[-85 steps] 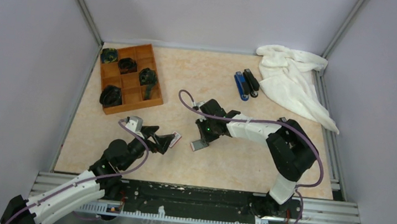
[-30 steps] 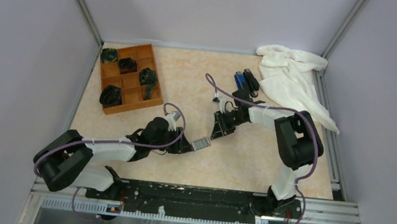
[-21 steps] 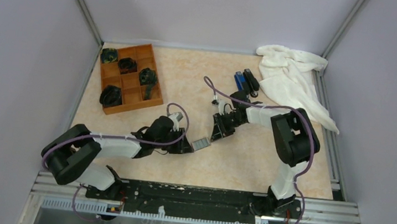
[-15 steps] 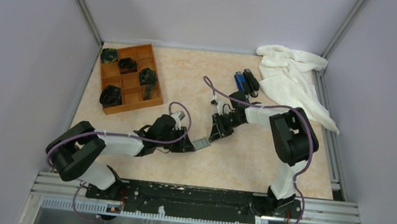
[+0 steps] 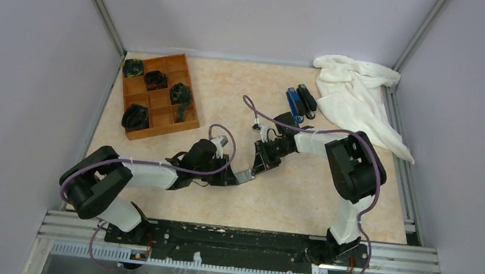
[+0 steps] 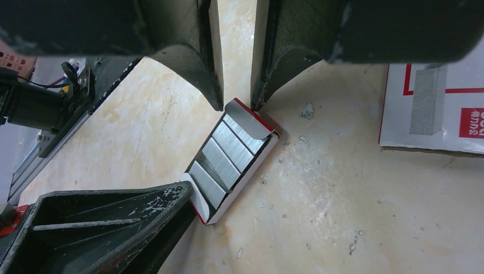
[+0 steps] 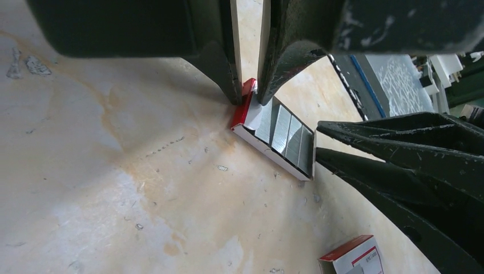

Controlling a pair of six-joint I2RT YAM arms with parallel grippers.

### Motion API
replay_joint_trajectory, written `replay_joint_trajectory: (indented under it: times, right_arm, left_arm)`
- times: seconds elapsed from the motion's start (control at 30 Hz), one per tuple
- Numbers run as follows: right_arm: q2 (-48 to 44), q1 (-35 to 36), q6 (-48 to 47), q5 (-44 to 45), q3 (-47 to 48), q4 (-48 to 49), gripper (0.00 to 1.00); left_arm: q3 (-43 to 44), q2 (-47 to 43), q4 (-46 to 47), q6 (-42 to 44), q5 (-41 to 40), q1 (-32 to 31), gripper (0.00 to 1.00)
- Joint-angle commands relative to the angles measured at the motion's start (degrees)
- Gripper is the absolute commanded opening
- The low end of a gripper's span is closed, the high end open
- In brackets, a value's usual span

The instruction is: Unload the staples from the stapler

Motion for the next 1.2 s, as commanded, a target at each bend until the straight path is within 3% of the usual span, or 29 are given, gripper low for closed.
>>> replay_joint_trajectory:
  times: [0.0, 0.13, 0.5, 0.77, 0.87, 1.0, 1.17]
  right_arm:
    - [1.2, 1.46, -1.16, 7.97, 0.69, 0.21, 0.17]
    - [0.63, 1.98, -1.66, 10.26, 0.64, -0.04, 0.1]
    - [-3.57, 1.14, -2.35, 12.39, 0.82, -0.58, 0.11]
    - [-7.8, -6.43, -3.45, 8.88, 0.8, -1.91, 0.16]
    - [-10.16, -9.34, -4.64, 7.3, 0.83, -2.47, 0.18]
    - [-15.07, -11.78, -6.86, 4.01, 0.55, -2.76, 0.2]
    - [-19.58, -12.16, -12.79, -3.06, 0.78, -4.62, 0.21]
  left_arm:
    - [1.0, 1.36, -2.16, 1.8, -0.77, -0.07, 0.3]
    - [1.8, 2.22, -2.7, 2.45, -1.05, -0.01, 0.3]
    - [6.65, 7.43, -3.9, 4.87, 0.6, 0.47, 0.29]
    - [12.21, 11.79, -5.15, 7.18, 1.9, 1.2, 0.33]
    - [13.6, 12.39, -5.5, 7.69, 2.34, 1.38, 0.39]
    - [12.98, 9.26, -5.89, 8.1, 2.67, 1.38, 0.49]
    - [7.64, -2.56, -4.35, 11.56, 3.76, 1.38, 0.51]
